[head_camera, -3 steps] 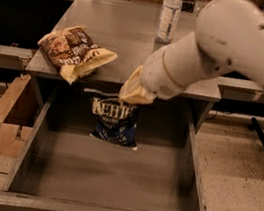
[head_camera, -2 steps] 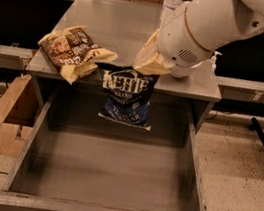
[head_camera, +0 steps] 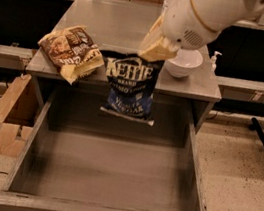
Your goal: Pick blue chip bag from top drawer and place on counter
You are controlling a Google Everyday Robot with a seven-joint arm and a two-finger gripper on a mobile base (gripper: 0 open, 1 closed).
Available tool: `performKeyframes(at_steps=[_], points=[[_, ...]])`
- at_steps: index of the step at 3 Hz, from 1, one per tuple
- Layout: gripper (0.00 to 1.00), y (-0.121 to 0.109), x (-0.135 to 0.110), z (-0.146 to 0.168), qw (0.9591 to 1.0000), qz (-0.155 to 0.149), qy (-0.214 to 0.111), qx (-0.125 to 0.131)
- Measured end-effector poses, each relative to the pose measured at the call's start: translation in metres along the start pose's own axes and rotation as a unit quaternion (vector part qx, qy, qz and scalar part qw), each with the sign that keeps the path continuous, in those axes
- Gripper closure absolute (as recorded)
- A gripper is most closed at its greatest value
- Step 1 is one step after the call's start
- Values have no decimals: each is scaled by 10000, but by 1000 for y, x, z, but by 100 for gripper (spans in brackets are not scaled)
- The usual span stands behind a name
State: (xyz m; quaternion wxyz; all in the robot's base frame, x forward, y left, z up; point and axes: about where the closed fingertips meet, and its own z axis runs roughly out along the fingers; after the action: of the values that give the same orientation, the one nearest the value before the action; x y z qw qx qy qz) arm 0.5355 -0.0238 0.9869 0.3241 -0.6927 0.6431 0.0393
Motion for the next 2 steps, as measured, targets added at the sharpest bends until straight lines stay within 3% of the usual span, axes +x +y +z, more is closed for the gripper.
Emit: performKeyframes(at_steps=[1, 2], points=[[100, -48, 31, 3, 9977, 279, 608, -124], [100, -100, 67, 44, 9866, 270, 1480, -633]])
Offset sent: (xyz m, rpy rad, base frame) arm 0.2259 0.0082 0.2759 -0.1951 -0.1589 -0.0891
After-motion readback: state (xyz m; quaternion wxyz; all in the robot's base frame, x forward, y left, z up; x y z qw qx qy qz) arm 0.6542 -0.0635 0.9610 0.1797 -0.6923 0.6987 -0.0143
